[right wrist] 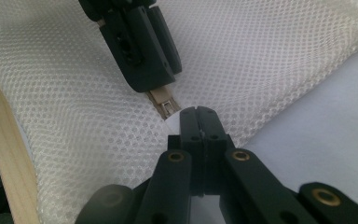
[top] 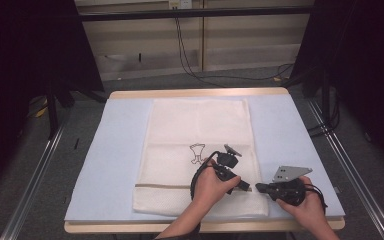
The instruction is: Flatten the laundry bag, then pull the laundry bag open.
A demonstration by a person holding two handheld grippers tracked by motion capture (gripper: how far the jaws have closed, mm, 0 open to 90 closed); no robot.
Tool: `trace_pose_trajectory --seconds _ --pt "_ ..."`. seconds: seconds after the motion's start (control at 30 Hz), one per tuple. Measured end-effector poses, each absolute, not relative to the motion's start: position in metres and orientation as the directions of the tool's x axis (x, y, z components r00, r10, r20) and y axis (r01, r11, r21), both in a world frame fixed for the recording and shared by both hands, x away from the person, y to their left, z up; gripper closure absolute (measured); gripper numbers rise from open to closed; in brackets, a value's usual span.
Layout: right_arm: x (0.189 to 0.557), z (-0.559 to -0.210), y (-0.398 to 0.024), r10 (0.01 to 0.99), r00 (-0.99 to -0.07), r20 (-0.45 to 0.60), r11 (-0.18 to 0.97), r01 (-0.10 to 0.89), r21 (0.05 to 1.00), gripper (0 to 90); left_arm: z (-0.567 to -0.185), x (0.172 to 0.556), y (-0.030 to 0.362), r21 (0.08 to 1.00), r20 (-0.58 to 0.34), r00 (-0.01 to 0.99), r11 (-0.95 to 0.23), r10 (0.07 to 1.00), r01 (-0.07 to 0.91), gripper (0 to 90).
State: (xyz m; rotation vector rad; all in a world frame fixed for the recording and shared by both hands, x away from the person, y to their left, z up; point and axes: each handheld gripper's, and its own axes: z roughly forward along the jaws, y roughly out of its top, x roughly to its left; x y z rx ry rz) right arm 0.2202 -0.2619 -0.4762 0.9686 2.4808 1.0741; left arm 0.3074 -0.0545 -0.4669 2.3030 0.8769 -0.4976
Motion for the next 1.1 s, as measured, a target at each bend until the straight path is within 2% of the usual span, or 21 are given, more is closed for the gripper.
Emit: trace_pose_trajectory --seconds 0.17,0.27,0.33,0.43,0.5,0.53,0.63,0.67,0.73,0.8,1.1 --pt "0.220 -0.477 -0.260 0.670 -0.743 0.016 0.504 0.470 0.725 90.0 -0.470 0.306 -0.060 0.407 -0.560 0.679 -0.557 0.475 0.724 75.9" --pt "0.220 -0.477 -0.260 0.667 -0.745 0.012 0.509 0.466 0.724 90.0 -0.470 0.305 -0.062 0.397 -0.555 0.671 -0.553 0.491 0.733 80.0" --pt "0.220 -0.477 -0.260 0.665 -0.746 0.010 0.511 0.465 0.723 90.0 -0.471 0.304 -0.062 0.387 -0.587 0.631 -0.508 0.508 0.769 81.3" --pt "0.220 -0.477 -0.259 0.666 -0.746 0.009 0.514 0.468 0.718 90.0 -0.471 0.303 -0.061 0.393 -0.578 0.639 -0.514 0.507 0.763 84.0" --pt "0.220 -0.478 -0.259 0.666 -0.746 0.004 0.518 0.466 0.717 90.0 -0.469 0.304 -0.061 0.383 -0.608 0.621 -0.502 0.496 0.776 87.4" --pt "0.220 -0.477 -0.259 0.665 -0.747 -0.001 0.522 0.463 0.716 90.0 -0.469 0.306 -0.058 0.383 -0.582 0.661 -0.557 0.474 0.737 87.6" --pt "0.219 -0.477 -0.258 0.657 -0.754 -0.012 0.534 0.454 0.714 90.0 -0.470 0.305 -0.059 0.376 -0.606 0.622 -0.511 0.495 0.773 87.6" --pt "0.219 -0.478 -0.258 0.658 -0.753 -0.013 0.533 0.454 0.714 90.0 -0.470 0.306 -0.056 0.373 -0.600 0.637 -0.536 0.484 0.758 87.7" --pt "0.219 -0.478 -0.258 0.657 -0.754 -0.003 0.529 0.458 0.715 90.0 -0.469 0.304 -0.057 0.361 -0.613 0.607 -0.504 0.506 0.785 87.7" --pt "0.220 -0.477 -0.258 0.656 -0.754 -0.005 0.532 0.458 0.713 90.0 -0.469 0.306 -0.055 0.360 -0.602 0.623 -0.527 0.500 0.770 87.7" --pt "0.221 -0.477 -0.258 0.654 -0.756 0.003 0.535 0.465 0.706 90.0 -0.470 0.307 -0.050 0.323 -0.635 0.570 -0.491 0.521 0.809 87.8"
